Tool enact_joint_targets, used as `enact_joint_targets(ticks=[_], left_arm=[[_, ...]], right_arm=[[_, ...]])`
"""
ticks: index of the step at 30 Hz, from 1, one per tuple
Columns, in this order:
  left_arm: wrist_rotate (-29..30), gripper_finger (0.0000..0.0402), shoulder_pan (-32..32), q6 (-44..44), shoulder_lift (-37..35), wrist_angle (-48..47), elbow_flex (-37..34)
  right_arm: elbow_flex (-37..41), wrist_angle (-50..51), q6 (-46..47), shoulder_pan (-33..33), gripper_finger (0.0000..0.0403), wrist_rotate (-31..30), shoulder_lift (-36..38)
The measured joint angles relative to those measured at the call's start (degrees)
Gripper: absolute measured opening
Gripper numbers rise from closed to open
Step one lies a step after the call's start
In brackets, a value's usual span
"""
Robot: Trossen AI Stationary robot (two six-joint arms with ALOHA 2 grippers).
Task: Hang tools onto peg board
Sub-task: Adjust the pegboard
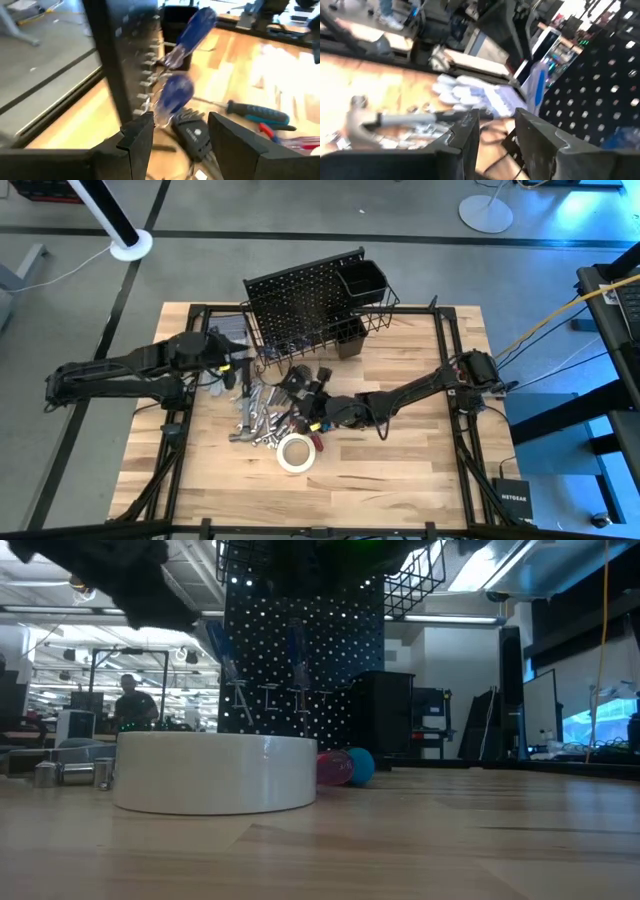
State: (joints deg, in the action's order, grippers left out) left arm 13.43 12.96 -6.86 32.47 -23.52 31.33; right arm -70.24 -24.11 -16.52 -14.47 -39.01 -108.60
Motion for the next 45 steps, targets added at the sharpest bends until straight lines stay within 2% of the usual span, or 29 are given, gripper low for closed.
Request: enact_joint_targets(ticks=[3,6,11,24,36,45], left_arm=[[2.7,0.0178,-0.8,-1.7,-2.0,-3.4,0.0],[3.0,0.0178,-0.9,-3.0,-1.9,-1.4,-2.2],[4.0,0.0178,-0.7,-1.4,2.2,8.9,-6.9],[4.8,0.0178,3.3,5.0,12.5,25.8,-7.0],[6.2,0.0178,3.1,3.2,12.4,19.0,-7.1],[10.1,0.0178,7.7,4.0,15.4,24.7,-7.1]], right_arm=[[0.0,4.0,2.9,-0.7,0.0131,0.0,0.5],[0.0,7.5,6.1,-1.0,0.0131,0.7,0.5],[0.0,12.4,11.0,-0.9,0.0131,2.5,0.5],[0.0,16.2,14.9,-0.9,0.0131,2.6,0.4],[0.1,20.1,15.2,-2.2,0.0131,2.6,2.5],[0.0,24.0,17.9,-2.4,0.0131,2.2,3.5]])
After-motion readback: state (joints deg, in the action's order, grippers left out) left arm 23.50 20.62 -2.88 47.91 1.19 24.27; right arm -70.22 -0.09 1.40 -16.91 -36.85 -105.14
